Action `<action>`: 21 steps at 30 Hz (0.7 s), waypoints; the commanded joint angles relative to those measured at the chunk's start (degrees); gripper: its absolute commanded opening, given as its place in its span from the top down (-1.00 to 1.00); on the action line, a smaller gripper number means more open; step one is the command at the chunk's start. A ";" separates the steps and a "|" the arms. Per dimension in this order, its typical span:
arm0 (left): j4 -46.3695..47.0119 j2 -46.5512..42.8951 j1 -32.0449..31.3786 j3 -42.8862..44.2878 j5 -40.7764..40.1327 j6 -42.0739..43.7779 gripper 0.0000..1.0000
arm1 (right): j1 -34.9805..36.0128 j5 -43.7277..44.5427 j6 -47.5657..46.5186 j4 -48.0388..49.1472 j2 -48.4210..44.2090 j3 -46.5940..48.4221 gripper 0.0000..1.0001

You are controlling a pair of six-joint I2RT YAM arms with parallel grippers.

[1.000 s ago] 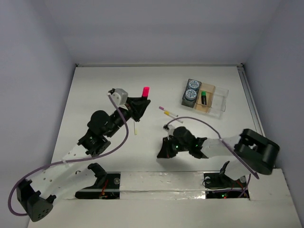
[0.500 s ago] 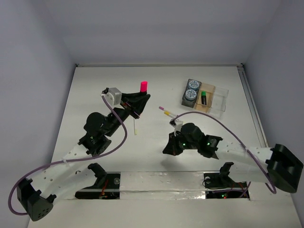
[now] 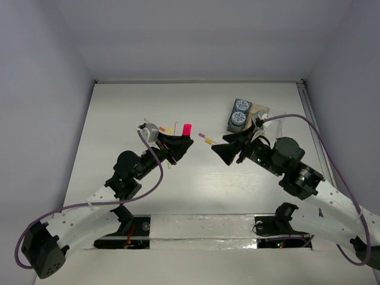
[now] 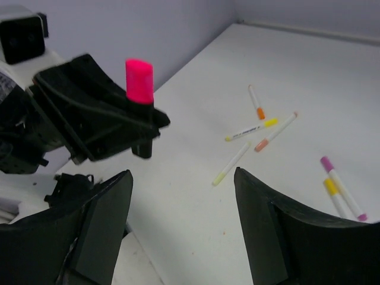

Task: Sort the stationery into containers
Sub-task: Close the pen cap on the pen.

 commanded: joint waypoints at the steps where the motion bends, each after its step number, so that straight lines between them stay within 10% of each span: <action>1: 7.38 -0.94 0.00 -1.80 4.19 -3.63 1.00 | -1.76 -2.26 -4.68 3.74 2.54 4.18 -0.51; 13: 17.93 1.69 0.00 -6.90 14.22 -9.61 1.00 | -5.37 -26.07 -1.00 16.75 16.34 10.42 -0.79; 21: 24.51 4.94 0.00 -8.04 16.68 -13.12 1.00 | -5.37 -32.41 2.87 23.70 18.54 9.29 -0.55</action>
